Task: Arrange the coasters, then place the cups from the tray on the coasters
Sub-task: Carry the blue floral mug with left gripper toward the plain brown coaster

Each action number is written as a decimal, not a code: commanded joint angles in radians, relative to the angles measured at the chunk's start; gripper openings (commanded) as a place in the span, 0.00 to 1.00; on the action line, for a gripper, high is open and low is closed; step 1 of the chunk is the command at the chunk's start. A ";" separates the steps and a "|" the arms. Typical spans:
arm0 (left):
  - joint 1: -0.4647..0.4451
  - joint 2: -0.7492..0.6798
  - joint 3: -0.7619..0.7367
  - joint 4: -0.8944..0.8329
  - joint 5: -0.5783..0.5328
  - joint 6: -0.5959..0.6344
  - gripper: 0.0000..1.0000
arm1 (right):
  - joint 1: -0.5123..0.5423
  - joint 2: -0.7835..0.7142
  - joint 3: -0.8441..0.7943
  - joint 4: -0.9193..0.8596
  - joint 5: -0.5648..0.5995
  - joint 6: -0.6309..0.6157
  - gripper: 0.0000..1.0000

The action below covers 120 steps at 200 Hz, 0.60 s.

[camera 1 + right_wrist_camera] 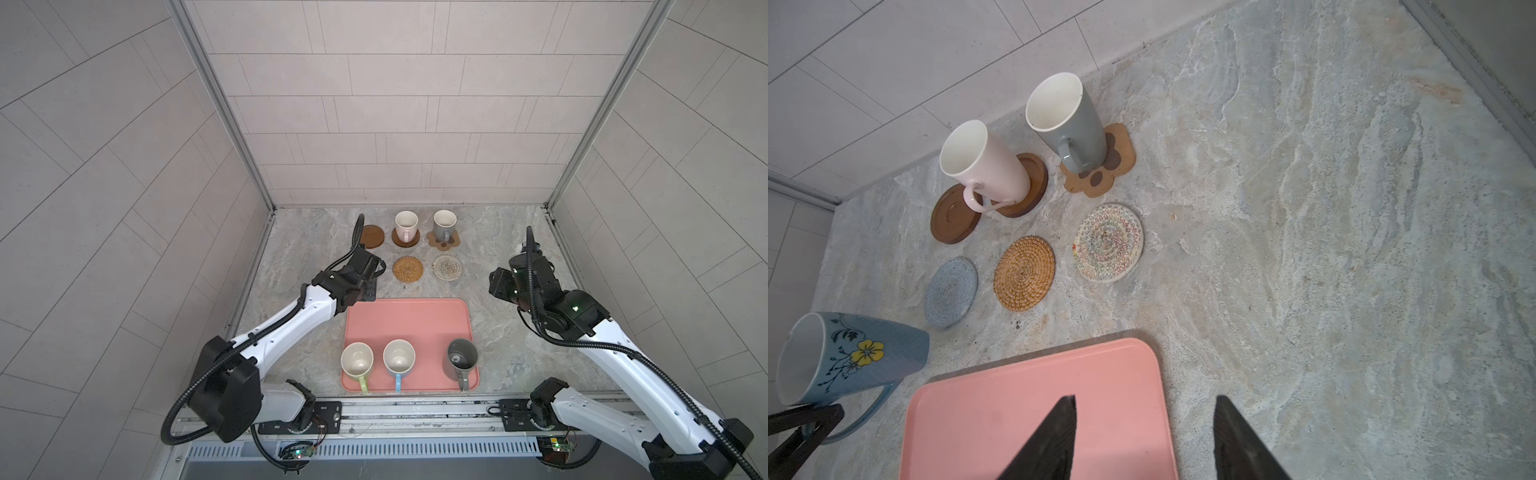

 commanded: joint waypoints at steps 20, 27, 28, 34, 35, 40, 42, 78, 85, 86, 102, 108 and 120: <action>0.082 0.084 0.120 0.101 0.025 0.054 0.04 | -0.004 -0.060 -0.038 -0.050 0.046 0.036 0.55; 0.092 0.103 0.136 0.107 0.030 0.062 0.04 | -0.003 -0.066 -0.041 -0.051 0.050 0.037 0.55; 0.094 0.105 0.139 0.107 0.031 0.063 0.04 | -0.003 -0.067 -0.042 -0.051 0.050 0.038 0.55; 0.103 0.122 0.154 0.113 0.035 0.069 0.03 | -0.003 -0.074 -0.047 -0.054 0.053 0.040 0.55; 0.105 0.125 0.156 0.113 0.037 0.069 0.04 | -0.003 -0.074 -0.048 -0.054 0.053 0.040 0.55; 0.111 0.137 0.166 0.118 0.040 0.074 0.04 | -0.003 -0.079 -0.052 -0.055 0.055 0.042 0.55; 0.113 0.141 0.169 0.121 0.040 0.075 0.04 | -0.003 -0.080 -0.052 -0.055 0.056 0.043 0.55; 0.154 0.255 0.263 0.146 0.054 0.102 0.03 | -0.003 -0.089 -0.063 -0.062 0.064 0.043 0.55; 0.161 0.277 0.285 0.146 0.059 0.108 0.03 | -0.004 -0.087 -0.062 -0.066 0.063 0.044 0.55; 0.162 0.280 0.288 0.146 0.060 0.108 0.03 | -0.005 -0.087 -0.063 -0.067 0.064 0.044 0.55; 0.177 0.325 0.335 0.151 0.069 0.122 0.03 | -0.004 -0.086 -0.060 -0.075 0.063 0.049 0.55; 0.181 0.343 0.352 0.154 0.072 0.125 0.03 | -0.003 -0.087 -0.062 -0.077 0.061 0.050 0.55; 0.190 0.374 0.381 0.162 0.077 0.132 0.03 | -0.004 -0.090 -0.066 -0.080 0.062 0.058 0.55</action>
